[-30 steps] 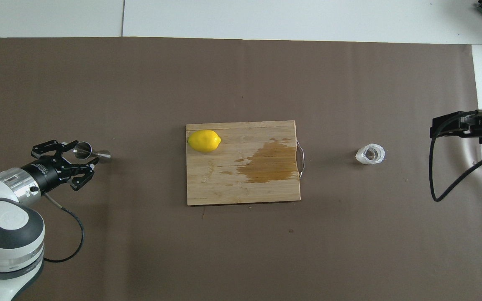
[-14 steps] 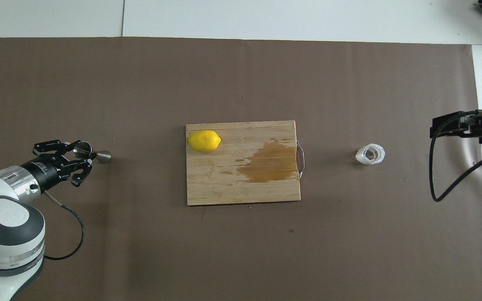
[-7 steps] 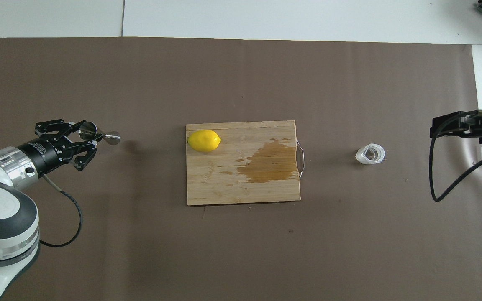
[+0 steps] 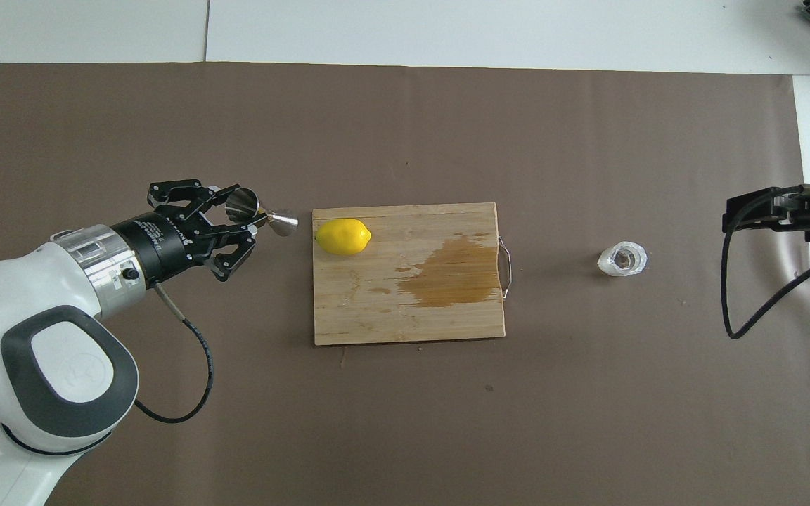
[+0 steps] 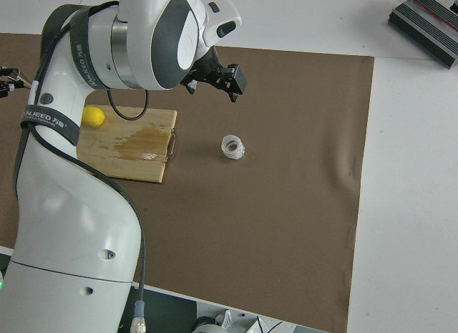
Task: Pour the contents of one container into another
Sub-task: 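Lift the jigger with the left gripper and carry it over the board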
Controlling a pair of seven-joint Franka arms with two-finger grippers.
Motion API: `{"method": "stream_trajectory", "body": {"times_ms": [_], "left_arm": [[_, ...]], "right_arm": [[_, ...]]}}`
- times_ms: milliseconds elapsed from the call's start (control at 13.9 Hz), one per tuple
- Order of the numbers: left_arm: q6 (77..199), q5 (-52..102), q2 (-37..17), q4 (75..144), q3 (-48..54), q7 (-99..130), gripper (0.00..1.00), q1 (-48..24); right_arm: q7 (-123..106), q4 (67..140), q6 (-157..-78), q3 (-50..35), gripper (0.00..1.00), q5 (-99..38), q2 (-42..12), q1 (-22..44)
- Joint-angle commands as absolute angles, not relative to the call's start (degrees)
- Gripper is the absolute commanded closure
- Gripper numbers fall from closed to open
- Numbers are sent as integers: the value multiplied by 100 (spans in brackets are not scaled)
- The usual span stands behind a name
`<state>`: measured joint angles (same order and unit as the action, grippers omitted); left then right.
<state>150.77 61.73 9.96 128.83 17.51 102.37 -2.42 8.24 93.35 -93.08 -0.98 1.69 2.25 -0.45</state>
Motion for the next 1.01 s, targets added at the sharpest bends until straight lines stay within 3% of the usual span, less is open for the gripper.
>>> {"method": "stream_trajectory", "body": {"times_ms": [0,216,505,937], "left_arm": [[15038,5732,949,12657,2169,11141,100,-386],[15554,5388,783,12551,2452,11925,100,-964],[16373,5152,-24,12297,2443,12050,100,-1844],[16609,4878,-544,11971,2443,12050,100,-2170]], "right_arm": [[791,9387,-9255,-123,0,44,290,-123],[791,9387,-9255,-123,0,44,290,-123],[791,9387,-9255,-123,0,53,290,-123],[791,9387,-9255,-123,0,44,290,-123]]}}
